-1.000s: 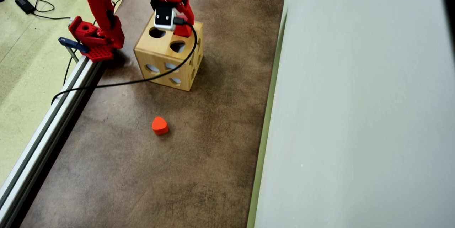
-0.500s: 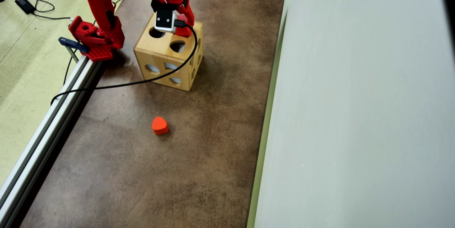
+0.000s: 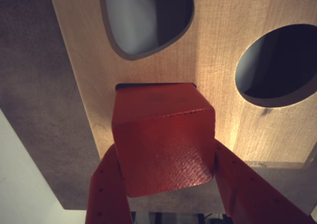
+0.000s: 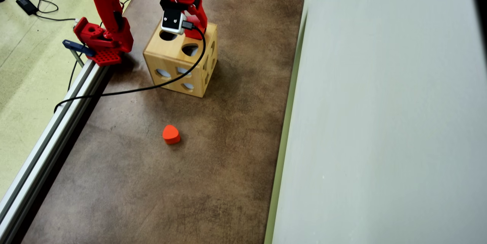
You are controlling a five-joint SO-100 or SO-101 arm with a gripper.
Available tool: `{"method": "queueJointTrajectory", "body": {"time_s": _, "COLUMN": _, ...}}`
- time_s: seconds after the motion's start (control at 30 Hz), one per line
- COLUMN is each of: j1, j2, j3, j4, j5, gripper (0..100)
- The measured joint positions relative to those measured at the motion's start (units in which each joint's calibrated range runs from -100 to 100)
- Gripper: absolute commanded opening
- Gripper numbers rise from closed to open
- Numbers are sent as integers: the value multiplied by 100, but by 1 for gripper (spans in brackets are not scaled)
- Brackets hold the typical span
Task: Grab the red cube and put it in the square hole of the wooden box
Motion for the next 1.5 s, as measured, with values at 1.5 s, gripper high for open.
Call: {"method": "queueJointTrajectory", "body": {"time_s": 1.5, "j1": 187, "j2": -136, "j3": 9, "j4": 186, "j5": -176, "gripper": 3}}
